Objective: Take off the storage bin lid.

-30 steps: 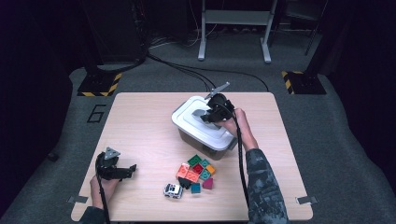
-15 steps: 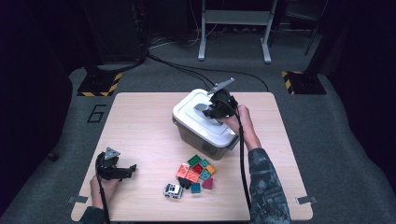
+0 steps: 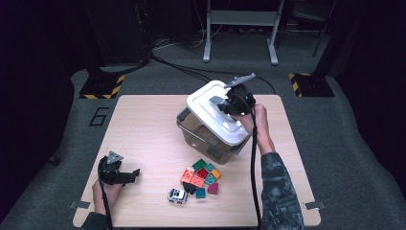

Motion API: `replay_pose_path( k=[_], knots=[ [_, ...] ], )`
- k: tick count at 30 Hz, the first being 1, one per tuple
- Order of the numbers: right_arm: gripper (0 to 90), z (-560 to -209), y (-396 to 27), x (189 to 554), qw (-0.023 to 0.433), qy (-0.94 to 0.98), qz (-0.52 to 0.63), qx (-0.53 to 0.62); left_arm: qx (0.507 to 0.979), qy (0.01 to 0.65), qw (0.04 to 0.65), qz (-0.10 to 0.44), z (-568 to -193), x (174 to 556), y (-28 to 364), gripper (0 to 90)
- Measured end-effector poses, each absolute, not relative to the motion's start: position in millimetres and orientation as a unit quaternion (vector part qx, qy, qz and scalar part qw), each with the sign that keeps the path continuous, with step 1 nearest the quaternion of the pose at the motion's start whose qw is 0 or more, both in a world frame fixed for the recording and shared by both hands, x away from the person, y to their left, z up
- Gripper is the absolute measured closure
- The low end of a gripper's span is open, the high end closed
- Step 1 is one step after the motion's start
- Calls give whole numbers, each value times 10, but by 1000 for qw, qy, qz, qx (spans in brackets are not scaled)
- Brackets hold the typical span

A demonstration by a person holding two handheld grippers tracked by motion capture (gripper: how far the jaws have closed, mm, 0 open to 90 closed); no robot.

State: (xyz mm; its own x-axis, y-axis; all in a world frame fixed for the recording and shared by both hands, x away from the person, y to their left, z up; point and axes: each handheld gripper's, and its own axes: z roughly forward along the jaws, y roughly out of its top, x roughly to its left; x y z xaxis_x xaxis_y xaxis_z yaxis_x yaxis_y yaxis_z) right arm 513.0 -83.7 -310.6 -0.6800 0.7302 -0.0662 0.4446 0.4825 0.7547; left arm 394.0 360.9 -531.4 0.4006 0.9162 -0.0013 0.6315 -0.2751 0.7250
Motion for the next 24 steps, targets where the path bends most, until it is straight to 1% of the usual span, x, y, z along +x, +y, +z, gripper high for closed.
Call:
replay_pose_path(
  k=[6, 7, 15, 24],
  knots=[
    [671, -3052, -1047, 5101, 213, 819, 366, 387, 769, 503, 330, 215, -5314, 3941, 3609, 14],
    [671, -3033, -1149, 5085, 219, 805, 370, 409, 770, 503, 329, 214, -5311, 3940, 3610, 14],
    [671, -2987, -1425, 5051, 242, 781, 360, 449, 768, 505, 330, 215, -5313, 3940, 3607, 13],
    [671, -3055, -1820, 5036, 266, 741, 348, 510, 770, 504, 329, 212, -5309, 3939, 3610, 13]
  ],
)
